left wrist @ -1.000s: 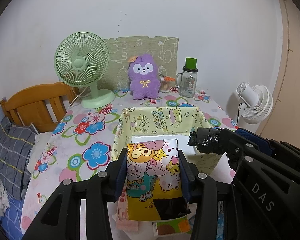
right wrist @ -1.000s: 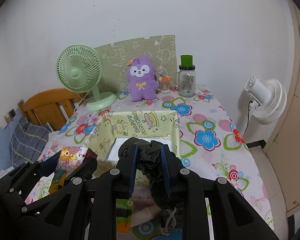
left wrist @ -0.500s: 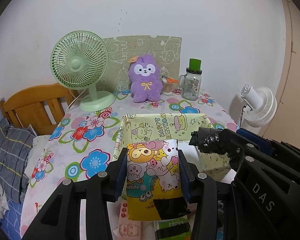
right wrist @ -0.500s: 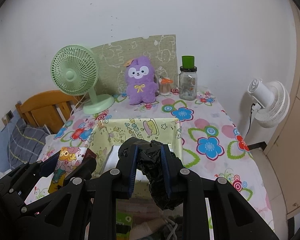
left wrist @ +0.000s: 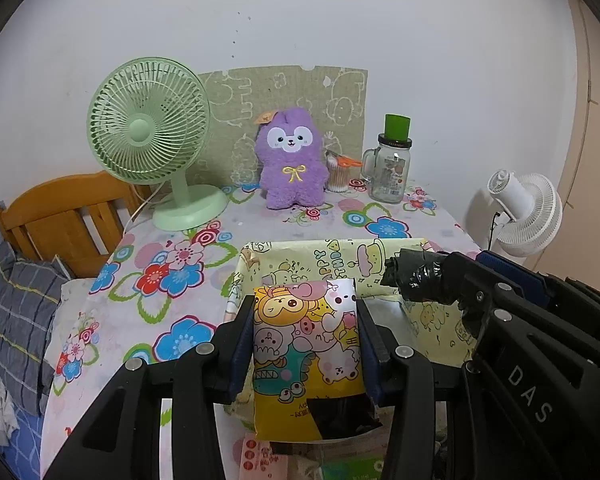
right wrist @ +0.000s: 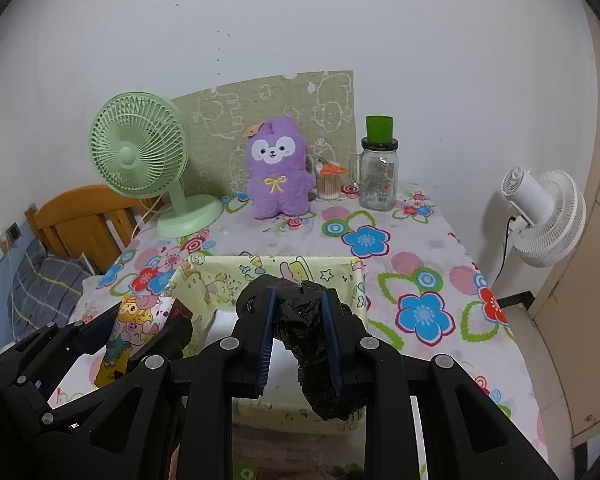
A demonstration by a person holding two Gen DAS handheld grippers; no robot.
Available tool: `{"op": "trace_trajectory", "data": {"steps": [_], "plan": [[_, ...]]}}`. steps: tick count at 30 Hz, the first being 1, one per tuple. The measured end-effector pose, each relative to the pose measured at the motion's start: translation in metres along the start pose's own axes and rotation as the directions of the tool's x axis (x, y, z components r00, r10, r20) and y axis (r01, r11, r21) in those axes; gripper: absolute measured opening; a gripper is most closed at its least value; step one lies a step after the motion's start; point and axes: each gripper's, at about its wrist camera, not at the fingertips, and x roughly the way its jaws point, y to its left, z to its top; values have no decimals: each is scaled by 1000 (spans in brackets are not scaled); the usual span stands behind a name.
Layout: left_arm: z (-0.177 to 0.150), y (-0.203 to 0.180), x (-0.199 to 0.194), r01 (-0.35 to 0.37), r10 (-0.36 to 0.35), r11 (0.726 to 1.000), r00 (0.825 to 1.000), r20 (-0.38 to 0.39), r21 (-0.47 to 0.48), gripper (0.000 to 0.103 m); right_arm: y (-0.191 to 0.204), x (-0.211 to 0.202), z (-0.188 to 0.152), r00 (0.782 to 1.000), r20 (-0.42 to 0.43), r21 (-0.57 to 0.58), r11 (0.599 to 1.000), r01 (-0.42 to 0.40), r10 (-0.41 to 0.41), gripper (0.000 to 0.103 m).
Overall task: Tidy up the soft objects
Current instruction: 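Lift the yellow carton with the left tool over the box while the right tool carries the black cloth there, then open the left tool to drop the carton into the box while the right tool releases the black cloth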
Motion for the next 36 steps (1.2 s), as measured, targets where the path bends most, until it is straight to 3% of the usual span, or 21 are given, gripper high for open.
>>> {"op": "trace_trajectory", "data": {"steps": [31, 34, 36], "plan": [[9, 14, 75, -11, 8, 1000, 993, -121, -24, 50, 7, 77, 11, 997, -77, -40, 999, -23, 20, 27], [8, 13, 78, -7, 4, 1000, 992, -126, -22, 53, 7, 83, 10, 995, -93, -36, 999, -26, 22, 35], [8, 11, 78, 5, -6, 1000, 992, -128, -11, 62, 8, 84, 10, 995, -97, -36, 999, -28, 25, 54]]}}
